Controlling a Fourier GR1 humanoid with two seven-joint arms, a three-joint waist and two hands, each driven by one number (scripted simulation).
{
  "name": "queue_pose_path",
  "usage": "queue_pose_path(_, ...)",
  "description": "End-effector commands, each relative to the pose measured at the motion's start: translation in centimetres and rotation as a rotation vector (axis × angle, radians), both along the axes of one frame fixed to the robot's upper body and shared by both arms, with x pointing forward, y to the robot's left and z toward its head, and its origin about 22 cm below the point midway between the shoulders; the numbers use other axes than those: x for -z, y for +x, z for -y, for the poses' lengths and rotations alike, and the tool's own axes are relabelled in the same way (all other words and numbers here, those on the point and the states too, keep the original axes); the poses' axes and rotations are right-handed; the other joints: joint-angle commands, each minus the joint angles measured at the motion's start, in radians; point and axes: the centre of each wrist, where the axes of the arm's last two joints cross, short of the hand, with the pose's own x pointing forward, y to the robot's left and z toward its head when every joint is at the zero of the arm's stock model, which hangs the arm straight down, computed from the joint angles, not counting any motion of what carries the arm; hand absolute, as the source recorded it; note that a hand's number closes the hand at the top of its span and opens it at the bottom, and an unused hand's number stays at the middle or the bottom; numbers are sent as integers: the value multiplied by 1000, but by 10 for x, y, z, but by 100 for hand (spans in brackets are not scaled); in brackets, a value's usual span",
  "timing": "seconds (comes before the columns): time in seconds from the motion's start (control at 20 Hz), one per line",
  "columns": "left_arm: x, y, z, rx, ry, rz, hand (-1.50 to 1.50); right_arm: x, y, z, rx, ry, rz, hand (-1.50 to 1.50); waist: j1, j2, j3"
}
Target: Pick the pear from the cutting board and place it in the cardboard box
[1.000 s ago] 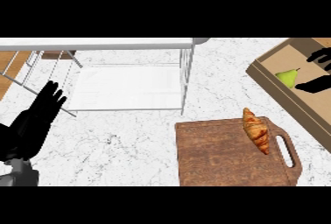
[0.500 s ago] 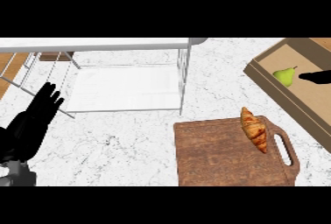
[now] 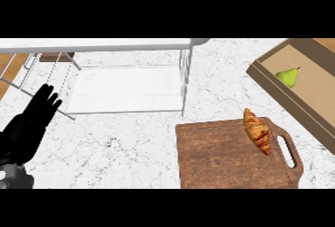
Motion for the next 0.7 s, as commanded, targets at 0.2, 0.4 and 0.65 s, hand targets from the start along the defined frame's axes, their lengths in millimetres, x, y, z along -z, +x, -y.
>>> queue_pose_path(0.2, 0, -4, 16, 5, -4, -4, 0, -8, -59, 60, -28, 46, 21, -150, 5, 1, 1)
queue_pose_path(0.4, -4, 4, -11, 23, -1, 5, 0, -10, -74, 73, -57, 43, 39, -150, 10, 4, 1)
queue_pose_path(0.65, 0, 5, 12, 12, -16, -15, 0, -13, -84, 80, -63, 11, 24, -150, 8, 2, 1)
